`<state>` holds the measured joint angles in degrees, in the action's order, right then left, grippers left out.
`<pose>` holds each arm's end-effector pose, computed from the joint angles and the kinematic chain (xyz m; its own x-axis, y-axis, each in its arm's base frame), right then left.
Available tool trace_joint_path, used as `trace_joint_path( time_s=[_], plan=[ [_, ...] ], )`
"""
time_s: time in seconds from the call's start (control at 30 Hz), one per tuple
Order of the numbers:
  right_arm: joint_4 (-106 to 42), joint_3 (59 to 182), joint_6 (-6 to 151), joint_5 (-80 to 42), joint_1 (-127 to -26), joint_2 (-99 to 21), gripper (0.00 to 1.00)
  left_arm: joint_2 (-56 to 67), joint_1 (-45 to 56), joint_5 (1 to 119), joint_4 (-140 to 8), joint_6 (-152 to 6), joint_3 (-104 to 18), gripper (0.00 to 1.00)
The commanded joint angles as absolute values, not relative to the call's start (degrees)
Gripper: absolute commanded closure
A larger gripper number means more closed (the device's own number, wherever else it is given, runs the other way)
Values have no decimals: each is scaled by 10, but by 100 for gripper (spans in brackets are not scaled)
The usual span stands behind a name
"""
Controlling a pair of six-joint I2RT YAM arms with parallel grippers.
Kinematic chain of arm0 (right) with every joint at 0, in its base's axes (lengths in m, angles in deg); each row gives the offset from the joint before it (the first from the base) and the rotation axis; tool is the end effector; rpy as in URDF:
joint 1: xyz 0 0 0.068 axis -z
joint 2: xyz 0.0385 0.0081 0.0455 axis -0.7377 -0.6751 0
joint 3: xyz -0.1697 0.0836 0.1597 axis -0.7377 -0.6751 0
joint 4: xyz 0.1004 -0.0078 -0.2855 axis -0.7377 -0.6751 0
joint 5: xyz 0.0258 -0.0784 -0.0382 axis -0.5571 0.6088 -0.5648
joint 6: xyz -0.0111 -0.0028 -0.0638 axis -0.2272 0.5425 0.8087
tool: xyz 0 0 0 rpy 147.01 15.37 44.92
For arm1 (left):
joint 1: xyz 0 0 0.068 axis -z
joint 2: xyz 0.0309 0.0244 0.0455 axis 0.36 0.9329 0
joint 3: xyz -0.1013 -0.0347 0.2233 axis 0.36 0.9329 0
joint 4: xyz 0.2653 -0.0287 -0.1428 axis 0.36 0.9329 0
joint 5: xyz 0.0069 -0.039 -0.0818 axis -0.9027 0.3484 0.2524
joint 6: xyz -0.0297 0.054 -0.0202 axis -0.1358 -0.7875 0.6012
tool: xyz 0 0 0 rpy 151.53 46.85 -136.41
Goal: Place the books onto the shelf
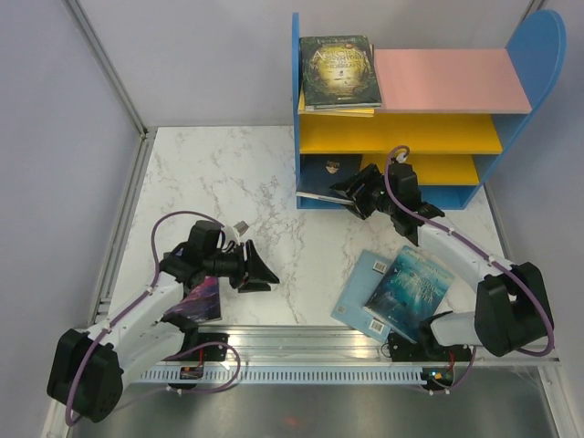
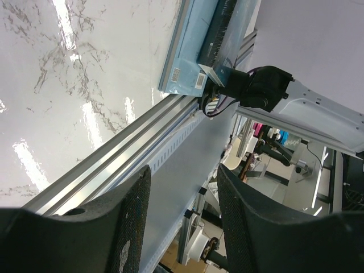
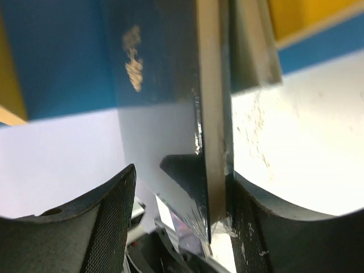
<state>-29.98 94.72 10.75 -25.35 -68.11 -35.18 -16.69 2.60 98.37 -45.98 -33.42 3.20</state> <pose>0.3346 0.1386 0.2102 -0.6554 0.7198 -0.2288 0.1854 0.4469 0.8752 0.2030 -0.1295 0.1480 -0.9882 -0.1466 -0.0436 -0.0336 0.4863 -0.8732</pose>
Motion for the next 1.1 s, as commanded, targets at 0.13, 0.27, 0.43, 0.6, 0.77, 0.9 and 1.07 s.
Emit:
trace_joint_path(
  time_s=[0.13,0.27,0.43,0.6,0.77,0.9,1.07],
  plan=[
    [-344,938,128,-299,-686,-337,34,-161,22,1003,-468,-364,14,46],
    [-349,935,128,-294,-686,-326,35,-160,22,1004,-468,-365,16,47],
    [-349,949,123,-291,-686,-318,39,-158,20,1005,-468,-367,17,47],
    [-330,962,116,-296,-685,-320,52,-155,18,1005,-467,-370,17,48],
    [-321,975,116,-297,-684,-351,71,-156,15,1008,-461,-373,12,49],
    [-322,982,105,-295,-673,-374,78,-160,10,1008,-450,-378,9,49],
    [-288,998,87,-302,-653,-409,79,-164,7,1007,-436,-387,5,49]
  ],
)
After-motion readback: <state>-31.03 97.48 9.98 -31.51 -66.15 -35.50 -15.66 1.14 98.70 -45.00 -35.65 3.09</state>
